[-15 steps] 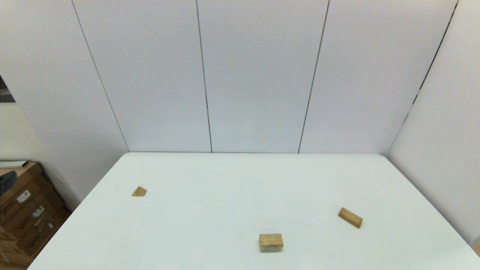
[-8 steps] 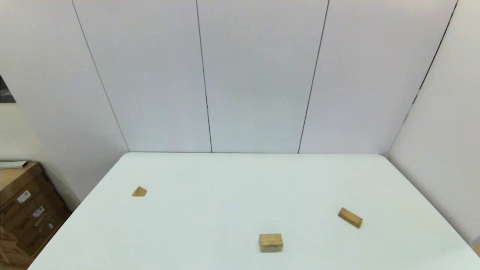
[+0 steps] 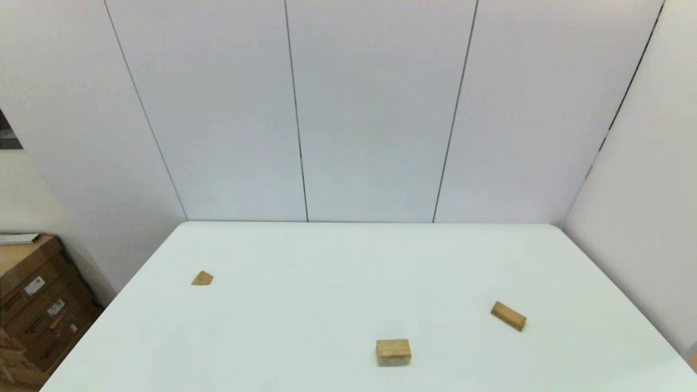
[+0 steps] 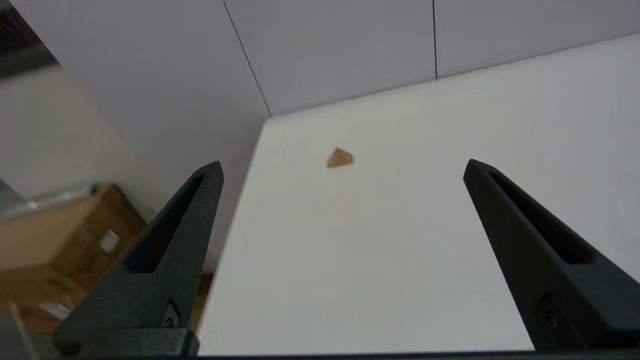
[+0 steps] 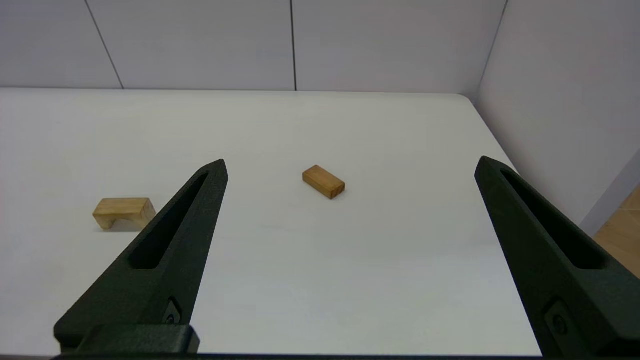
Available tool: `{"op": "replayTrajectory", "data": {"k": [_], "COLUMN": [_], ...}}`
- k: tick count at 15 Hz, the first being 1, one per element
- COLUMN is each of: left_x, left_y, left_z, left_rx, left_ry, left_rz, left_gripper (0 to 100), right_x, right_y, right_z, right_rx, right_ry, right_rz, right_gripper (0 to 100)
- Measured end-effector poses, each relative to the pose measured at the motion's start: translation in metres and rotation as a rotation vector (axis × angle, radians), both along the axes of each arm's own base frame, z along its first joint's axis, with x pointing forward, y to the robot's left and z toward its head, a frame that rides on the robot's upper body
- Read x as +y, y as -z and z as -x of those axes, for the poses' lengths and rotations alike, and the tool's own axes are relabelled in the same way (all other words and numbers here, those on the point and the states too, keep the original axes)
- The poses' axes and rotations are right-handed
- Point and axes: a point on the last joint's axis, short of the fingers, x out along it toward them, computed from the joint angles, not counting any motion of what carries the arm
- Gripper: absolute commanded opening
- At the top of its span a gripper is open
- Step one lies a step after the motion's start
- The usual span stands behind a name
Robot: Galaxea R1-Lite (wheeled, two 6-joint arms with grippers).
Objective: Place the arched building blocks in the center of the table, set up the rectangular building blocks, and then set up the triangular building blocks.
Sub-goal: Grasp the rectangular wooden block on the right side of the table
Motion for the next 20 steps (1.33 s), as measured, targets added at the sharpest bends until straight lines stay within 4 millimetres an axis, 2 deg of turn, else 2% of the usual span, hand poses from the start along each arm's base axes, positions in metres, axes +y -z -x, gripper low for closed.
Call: {"op": "replayTrajectory", "data": {"k": [3, 6, 20], "left_x": [-0.001, -0.001, -0.001], "left_y": [0.016, 0.026, 0.027], "left_z": [-0.008, -0.010, -0.010], "left_rx": [-0.067, -0.004, -0.003], "left_ry": [0.029, 0.023, 0.018], "left_rz": [0.069, 0.157, 0.219], "left_gripper": [100, 100, 100], "right_x": [0.000, 0.000, 0.000], "right_y": [0.000, 0.000, 0.000], "right_z": [0.000, 0.000, 0.000], "right_rx": [0.000, 0.000, 0.009], "right_ry": [0.000, 0.000, 0.000], "right_rz": [0.000, 0.001, 0.011], "right_gripper": [100, 100, 100]}}
